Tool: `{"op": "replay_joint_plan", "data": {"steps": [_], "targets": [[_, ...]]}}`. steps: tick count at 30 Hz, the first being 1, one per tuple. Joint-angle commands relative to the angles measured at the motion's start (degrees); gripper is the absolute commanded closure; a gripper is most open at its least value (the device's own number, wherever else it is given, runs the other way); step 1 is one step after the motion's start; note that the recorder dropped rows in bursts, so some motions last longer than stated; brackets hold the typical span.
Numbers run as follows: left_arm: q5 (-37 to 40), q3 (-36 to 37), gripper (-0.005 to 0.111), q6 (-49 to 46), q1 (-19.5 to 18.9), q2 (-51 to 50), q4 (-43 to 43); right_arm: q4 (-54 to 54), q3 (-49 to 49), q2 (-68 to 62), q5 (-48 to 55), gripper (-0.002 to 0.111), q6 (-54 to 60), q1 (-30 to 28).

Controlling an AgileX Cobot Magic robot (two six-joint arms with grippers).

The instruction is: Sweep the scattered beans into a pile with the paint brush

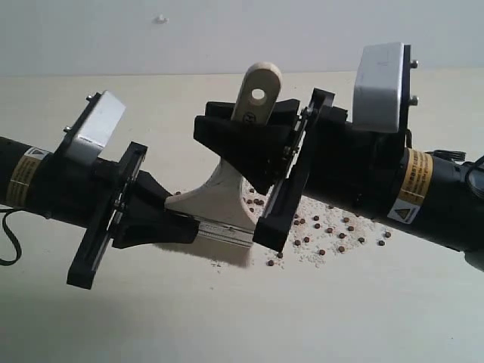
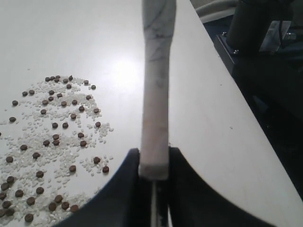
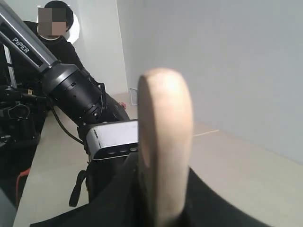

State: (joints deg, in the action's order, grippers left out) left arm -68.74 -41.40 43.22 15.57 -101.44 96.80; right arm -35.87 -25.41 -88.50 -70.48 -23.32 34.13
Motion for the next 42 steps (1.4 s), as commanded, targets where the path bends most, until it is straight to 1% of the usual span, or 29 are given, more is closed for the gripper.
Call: {"op": "replay_joint_plan", "data": {"steps": [1,4,9,12,15,20,25,30,31,35,36,39,42], "targets": [[-1.22,-0.09,0.107,3.85,-0.24,0.01,-0.64,1.67,-0.33,-0.04,0.52,0.108,0.51,-0.17],[-1.22,-0.09,0.101,5.06,-0.24,0.01,-0.64,2.01,-0.33,-0.04,0.52,0.108,0.01,-0.17],[-1.22,-0.09,0.078,5.88,-0.24,0.01,-1.74,2.17,-0.33,-0.04,0.52,0.108,-0.37,-0.17],[-1.22,-0.09,0.070,8.38,-0.24,0.01,-1.74,2.91,-0.33,-0.04,0.52,0.108,-0.37,-0.17],[-1.22,-0.09,0.069,9.42,-0.24,0.01,-1.62,3.22,-0.33,-0.04,0.52,0.108,-0.37,-0.17],[-1.22,-0.09,0.069,10.29,-0.24,0.11,-1.62,6.82,-0.33,-0.04,0.52,0.108,1.45,-0.17],[-1.22,-0.09,0.069,12.37,-0.24,0.11,-1.26,6.95,-0.33,-0.04,0.52,0.108,3.10,-0.17],[-1.22,-0.09,0.069,12.96,-0.24,0.11,-1.07,6.53,-0.33,-0.04,0.53,0.108,2.43,-0.17],[-1.22,-0.09,0.067,12.96,-0.24,0.11,-1.07,6.37,-0.33,-0.04,0.53,0.108,2.32,-0.17],[-1.22,-0.09,0.049,12.96,-0.24,0.11,-1.35,5.98,-0.33,-0.04,0.53,0.108,2.13,-0.17],[-1.22,-0.09,0.047,12.96,-0.24,0.11,-1.50,5.98,-0.33,-0.04,0.53,0.108,2.13,-0.17],[-1.22,-0.09,0.046,12.96,-0.24,0.11,-1.50,6.27,-0.33,-0.04,0.53,0.108,2.15,-0.17],[-1.22,-0.09,0.046,13.53,-1.35,0.37,-1.73,8.16,-0.33,-0.04,1.90,0.108,2.10,-0.17]]}}
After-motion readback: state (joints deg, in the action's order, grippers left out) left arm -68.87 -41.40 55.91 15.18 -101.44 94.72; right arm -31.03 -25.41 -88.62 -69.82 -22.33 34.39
